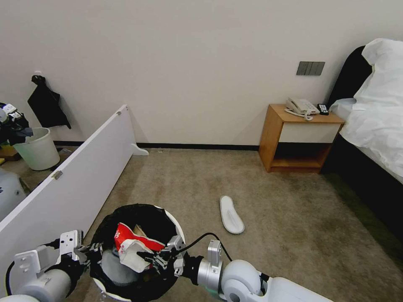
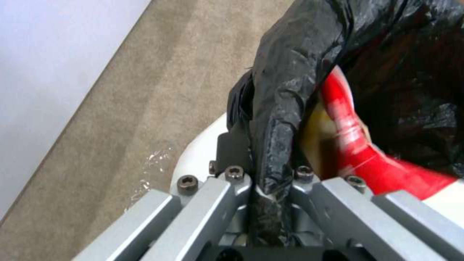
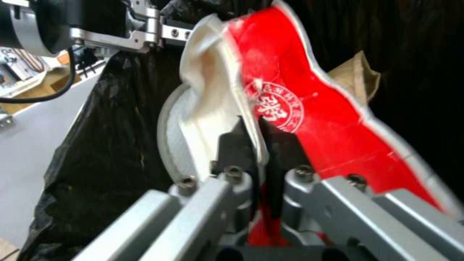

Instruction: Pick up the trash bin, then pick up the garbage from the floor and place it into the trash bin.

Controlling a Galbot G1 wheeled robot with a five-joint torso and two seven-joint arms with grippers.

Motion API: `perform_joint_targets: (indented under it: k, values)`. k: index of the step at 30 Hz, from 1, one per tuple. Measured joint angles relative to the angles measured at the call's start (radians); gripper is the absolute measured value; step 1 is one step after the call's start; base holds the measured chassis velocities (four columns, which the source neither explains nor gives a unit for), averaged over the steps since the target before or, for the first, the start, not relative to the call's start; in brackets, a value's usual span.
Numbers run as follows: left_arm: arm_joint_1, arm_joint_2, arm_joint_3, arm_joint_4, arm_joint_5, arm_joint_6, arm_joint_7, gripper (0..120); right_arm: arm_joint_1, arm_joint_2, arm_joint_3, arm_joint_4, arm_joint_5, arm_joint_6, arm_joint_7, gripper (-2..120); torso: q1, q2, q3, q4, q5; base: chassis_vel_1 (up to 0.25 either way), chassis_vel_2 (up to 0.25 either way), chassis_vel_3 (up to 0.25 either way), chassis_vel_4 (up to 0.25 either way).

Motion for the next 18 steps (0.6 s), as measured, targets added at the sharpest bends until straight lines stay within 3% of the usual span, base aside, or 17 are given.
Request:
perform_joint_targets:
  k: [3, 6, 8, 12, 18]
  values:
    - [0.015, 0.004, -0.002, -0.006, -0.002, 0.0, -0.004, 2, -0.002, 0.0, 0.0, -0.002, -0.006, -0.001, 0.007, 24, 0.0, 0.0, 0.0, 0.0, 0.0, 0.0, 0.0, 0.0, 0.0]
    - [0.019, 0.006, -0.004, -0.009, -0.016, 0.0, -0.016, 2, -0.003, -0.002, 0.0, -0.001, -0.005, -0.002, 0.011, 28, 0.0, 0.0, 0.0, 0.0, 0.0, 0.0, 0.0, 0.0, 0.0]
    - [0.033, 0.018, -0.007, -0.015, -0.06, 0.0, -0.053, 2, -0.005, -0.008, 0.003, 0.006, -0.005, -0.003, 0.015, 42, 0.0, 0.0, 0.0, 0.0, 0.0, 0.0, 0.0, 0.0, 0.0]
    - [0.045, 0.026, -0.009, -0.017, -0.07, -0.001, -0.061, 2, -0.006, -0.011, 0.005, 0.013, -0.004, -0.003, 0.017, 51, 0.0, 0.0, 0.0, 0.0, 0.0, 0.0, 0.0, 0.0, 0.0]
    - [0.071, 0.047, -0.017, -0.022, -0.113, -0.001, -0.096, 2, -0.009, -0.021, 0.007, 0.034, -0.003, -0.001, 0.018, 77, 0.0, 0.0, 0.0, 0.0001, 0.0, 0.0, 0.0, 0.0, 0.0]
